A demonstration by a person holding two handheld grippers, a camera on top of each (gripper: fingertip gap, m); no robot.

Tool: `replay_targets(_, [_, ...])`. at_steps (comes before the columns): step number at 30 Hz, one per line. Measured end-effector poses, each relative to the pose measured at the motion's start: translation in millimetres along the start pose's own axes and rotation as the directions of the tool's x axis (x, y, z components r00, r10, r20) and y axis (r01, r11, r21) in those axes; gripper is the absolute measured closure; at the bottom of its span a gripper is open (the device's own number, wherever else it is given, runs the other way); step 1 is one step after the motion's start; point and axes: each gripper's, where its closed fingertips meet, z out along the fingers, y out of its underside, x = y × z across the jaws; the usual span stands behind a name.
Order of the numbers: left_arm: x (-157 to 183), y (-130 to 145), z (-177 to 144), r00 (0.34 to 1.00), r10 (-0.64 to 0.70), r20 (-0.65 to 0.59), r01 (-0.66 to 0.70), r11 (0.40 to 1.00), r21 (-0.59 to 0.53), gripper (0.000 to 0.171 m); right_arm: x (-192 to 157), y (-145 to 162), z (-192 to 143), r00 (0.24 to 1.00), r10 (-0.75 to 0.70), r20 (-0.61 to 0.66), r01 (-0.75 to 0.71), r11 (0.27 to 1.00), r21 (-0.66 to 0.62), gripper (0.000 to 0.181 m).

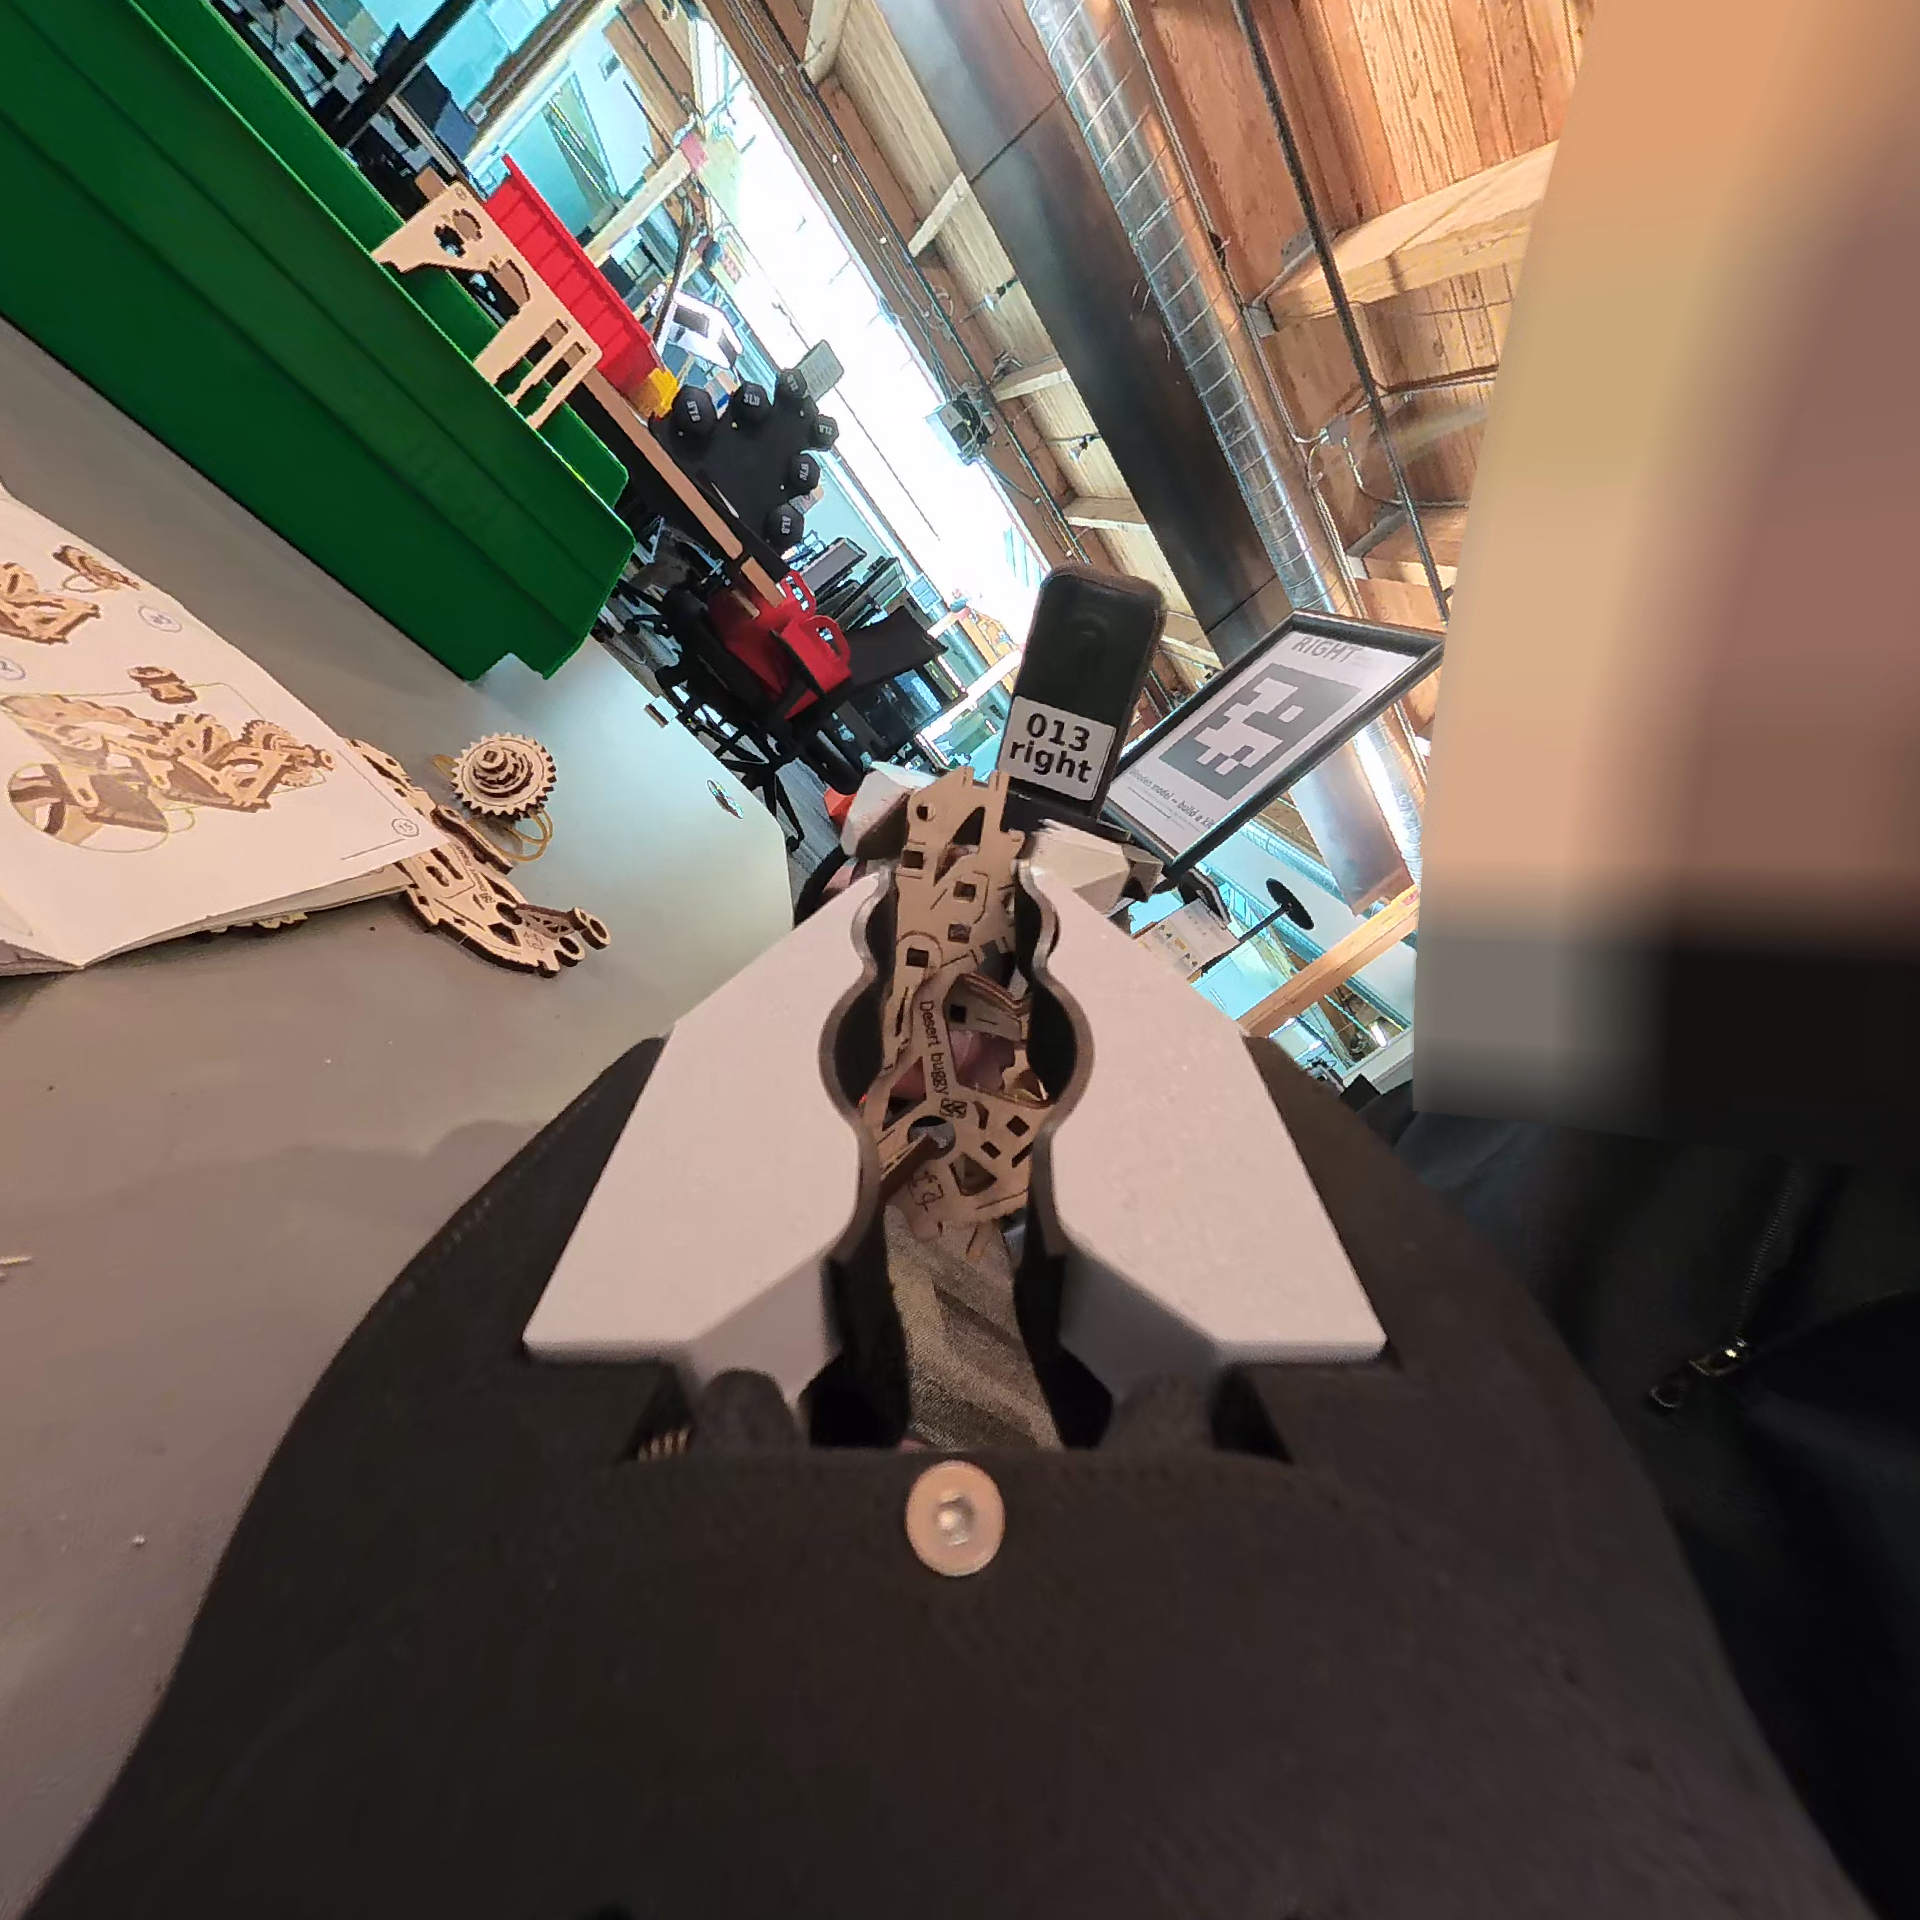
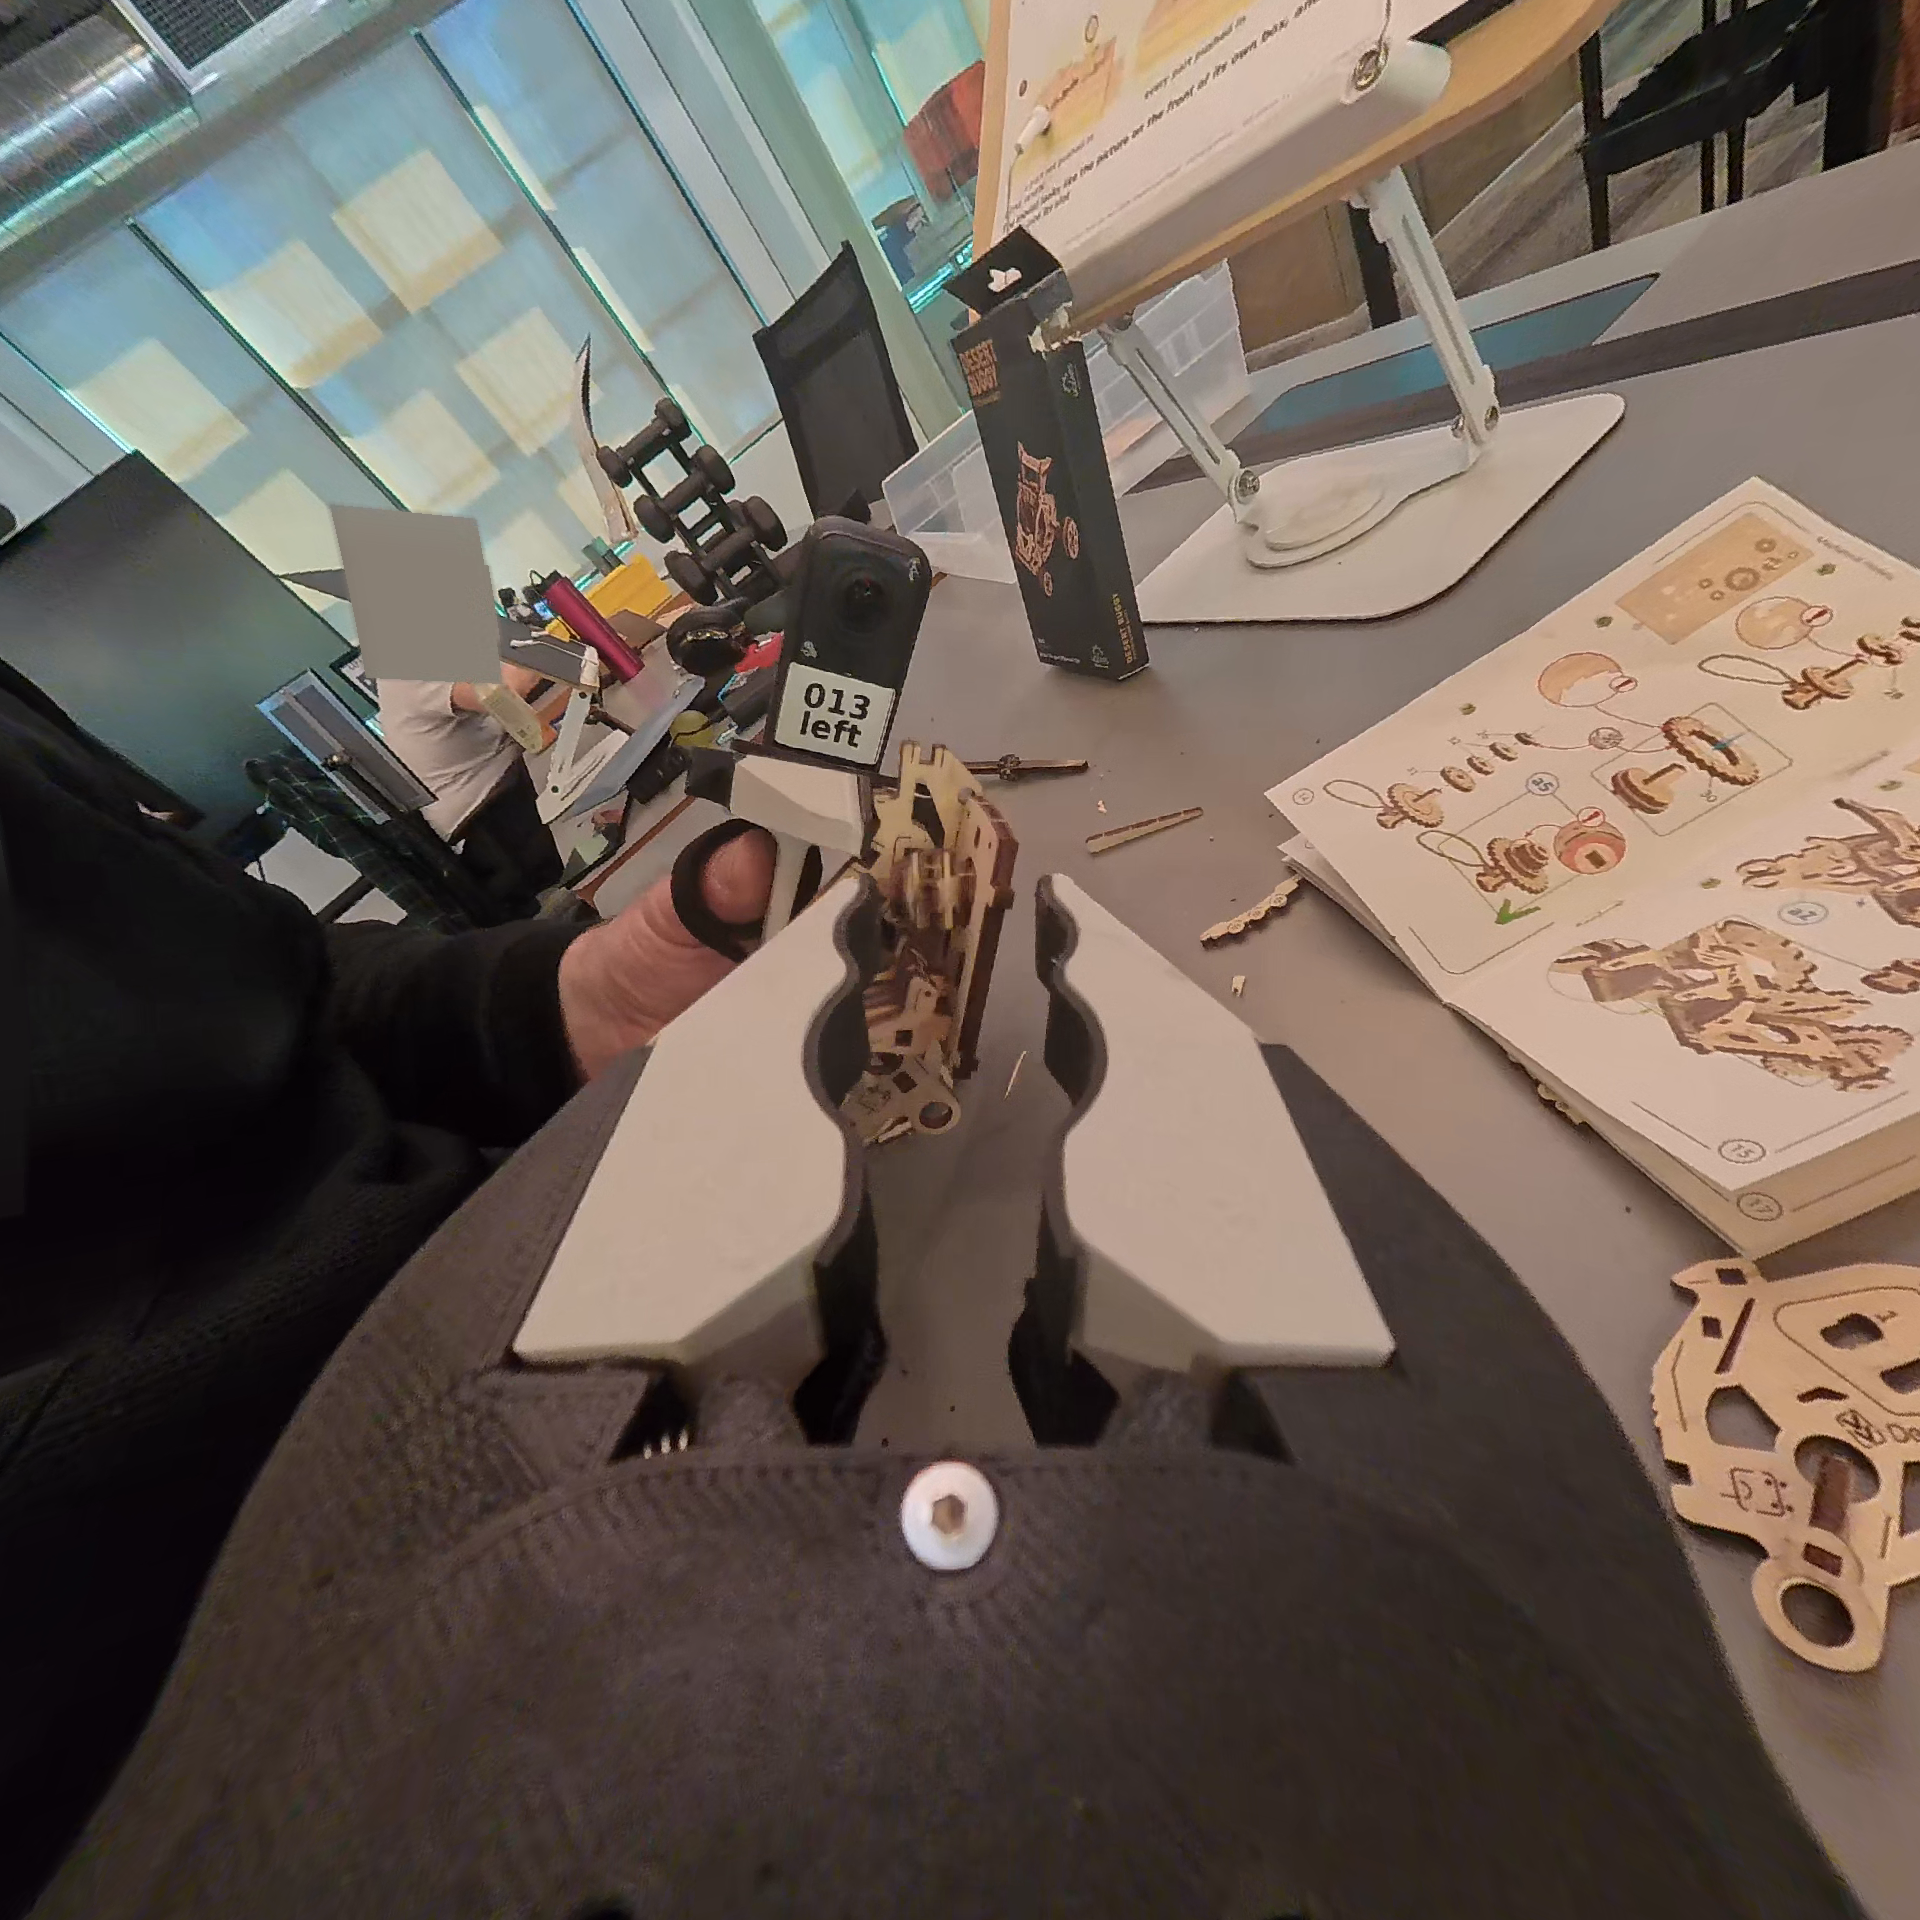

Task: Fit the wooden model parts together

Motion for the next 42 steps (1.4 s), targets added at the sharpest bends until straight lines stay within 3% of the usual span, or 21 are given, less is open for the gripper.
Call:
replay_targets(8, [0,2,2,1.0,0.007,0.007,-0.007,1.0,-0.008,0.152,-2,0,-1,1.0,-0.006,0.015,0.006,1.0,0.01,0.16])
replay_targets(21, [-6,5,3,0.998,-0.063,0.025,0.063,0.998,-0.014,0.152,5,-2,-8,0.99,0.122,0.075,-0.128,0.988,0.082,0.166])
replay_targets(28, [-16,8,2,0.99,-0.133,0.057,0.133,0.991,-0.003,0.152,10,3,-8,0.996,0.091,0.023,-0.092,0.995,0.042,0.151])
replay_targets(34, [-13,11,5,0.992,-0.106,0.07,0.108,0.994,-0.034,0.152,11,15,-2,0.998,0.069,-0.002,-0.069,0.997,-0.026,0.159])
replay_targets(42, [-13,13,5,0.989,-0.125,0.075,0.127,0.992,-0.028,0.152,10,14,-3,0.992,0.12,0.027,-0.12,0.993,0.01,0.163])
